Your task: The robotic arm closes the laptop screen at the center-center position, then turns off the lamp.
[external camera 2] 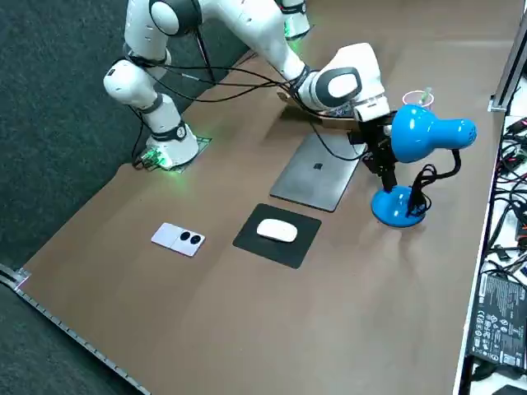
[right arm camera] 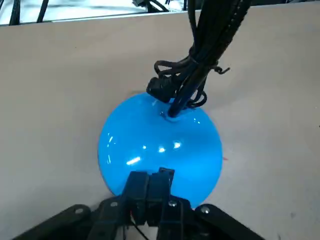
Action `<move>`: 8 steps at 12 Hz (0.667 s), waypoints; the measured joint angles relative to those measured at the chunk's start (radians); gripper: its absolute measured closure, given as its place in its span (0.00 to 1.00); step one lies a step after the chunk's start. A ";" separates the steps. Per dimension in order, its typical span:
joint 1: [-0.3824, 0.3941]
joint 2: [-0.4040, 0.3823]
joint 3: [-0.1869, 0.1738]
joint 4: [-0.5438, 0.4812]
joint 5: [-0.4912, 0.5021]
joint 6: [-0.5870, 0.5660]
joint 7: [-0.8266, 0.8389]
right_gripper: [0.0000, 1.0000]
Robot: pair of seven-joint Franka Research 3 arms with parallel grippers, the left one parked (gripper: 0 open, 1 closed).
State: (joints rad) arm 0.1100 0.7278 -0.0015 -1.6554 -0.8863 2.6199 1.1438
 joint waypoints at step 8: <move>-0.001 0.000 -0.005 0.000 0.000 0.013 0.000 0.98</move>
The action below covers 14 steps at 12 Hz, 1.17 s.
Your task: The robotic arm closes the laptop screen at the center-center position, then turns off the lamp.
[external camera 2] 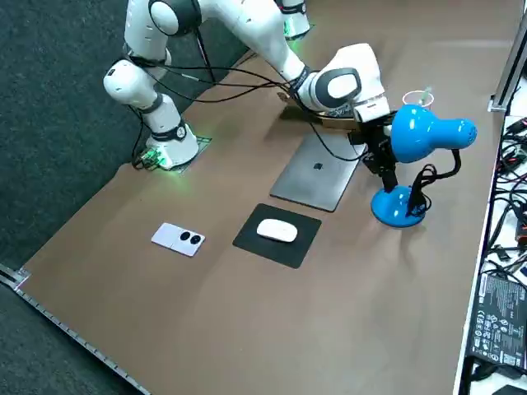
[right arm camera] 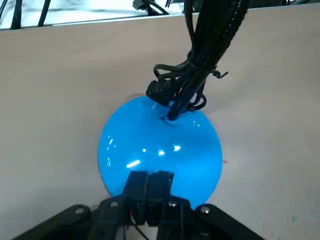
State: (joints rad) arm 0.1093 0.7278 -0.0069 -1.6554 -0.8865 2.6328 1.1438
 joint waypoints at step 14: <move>0.000 0.003 -0.011 -0.001 -0.002 0.032 0.000 0.98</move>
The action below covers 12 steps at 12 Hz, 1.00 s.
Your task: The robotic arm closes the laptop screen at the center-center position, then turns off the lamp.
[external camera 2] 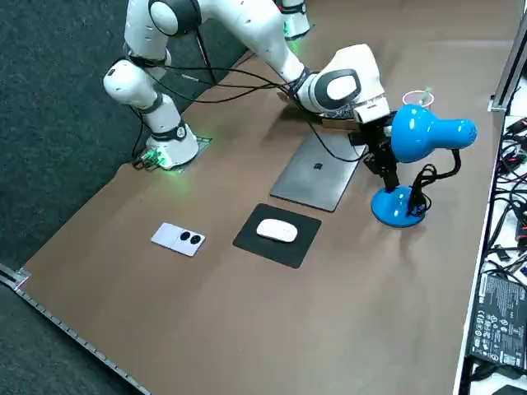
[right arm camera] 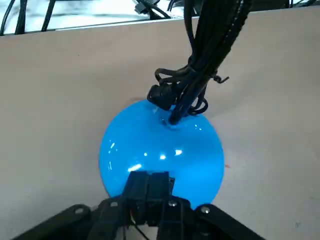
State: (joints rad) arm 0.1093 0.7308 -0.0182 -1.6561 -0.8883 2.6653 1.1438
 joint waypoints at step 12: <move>0.000 0.002 -0.010 0.000 -0.002 0.025 0.000 0.98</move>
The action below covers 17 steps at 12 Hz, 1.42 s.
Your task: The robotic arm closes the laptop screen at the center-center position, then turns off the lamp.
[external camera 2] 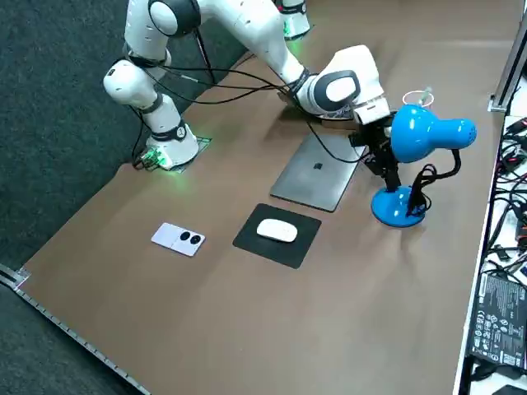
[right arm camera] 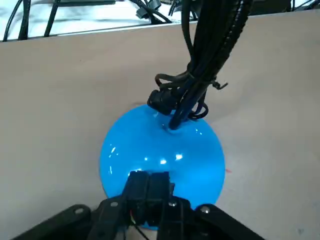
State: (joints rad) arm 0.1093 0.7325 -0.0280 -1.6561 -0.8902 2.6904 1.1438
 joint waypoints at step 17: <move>0.000 0.008 -0.026 0.003 -0.003 0.054 0.000 0.98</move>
State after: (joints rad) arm 0.1095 0.7406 -0.0537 -1.6536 -0.8935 2.7447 1.1435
